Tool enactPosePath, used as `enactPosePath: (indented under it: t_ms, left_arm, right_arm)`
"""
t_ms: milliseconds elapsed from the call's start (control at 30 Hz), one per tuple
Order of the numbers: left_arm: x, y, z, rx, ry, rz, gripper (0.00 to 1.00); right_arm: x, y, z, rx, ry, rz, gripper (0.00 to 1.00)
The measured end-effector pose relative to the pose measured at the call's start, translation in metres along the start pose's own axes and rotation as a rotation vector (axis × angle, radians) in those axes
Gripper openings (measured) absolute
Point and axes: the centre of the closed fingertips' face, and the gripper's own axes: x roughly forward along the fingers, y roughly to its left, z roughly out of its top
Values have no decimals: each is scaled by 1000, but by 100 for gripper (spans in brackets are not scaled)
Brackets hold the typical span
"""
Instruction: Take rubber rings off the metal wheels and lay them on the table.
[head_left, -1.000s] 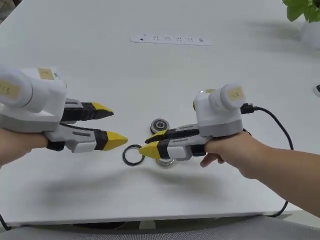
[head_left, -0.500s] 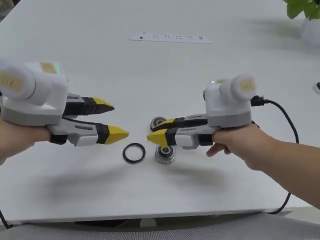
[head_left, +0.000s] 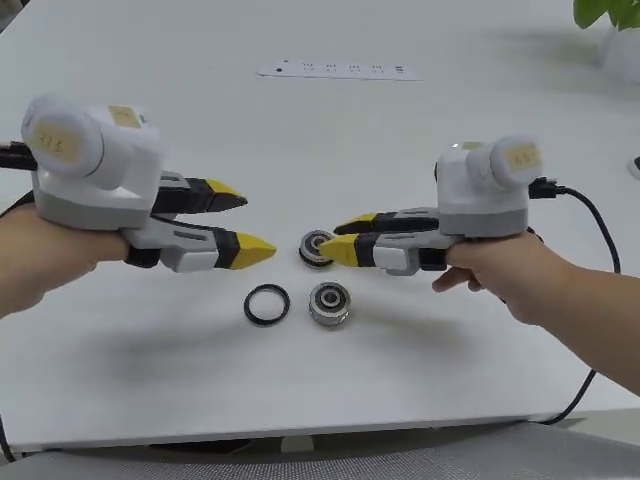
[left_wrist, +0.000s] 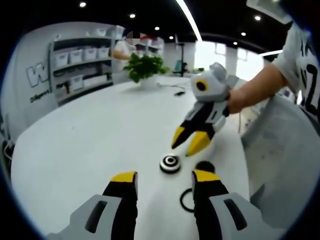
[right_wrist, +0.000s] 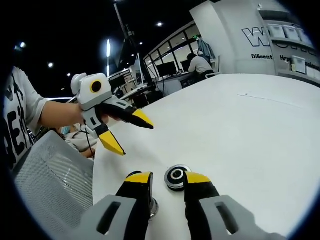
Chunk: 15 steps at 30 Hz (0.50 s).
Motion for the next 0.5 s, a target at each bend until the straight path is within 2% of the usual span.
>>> enactPosePath:
  t_ms: [267,500]
  left_arm:
    - [15,-1,3,8,6,-22,44]
    - [27,-5,-1,11,23,-40,43]
  right_arm:
    - [-1,-7,-11,-24,28,-17,20]
    - [3,-10,-20,-55,57,-18,19]
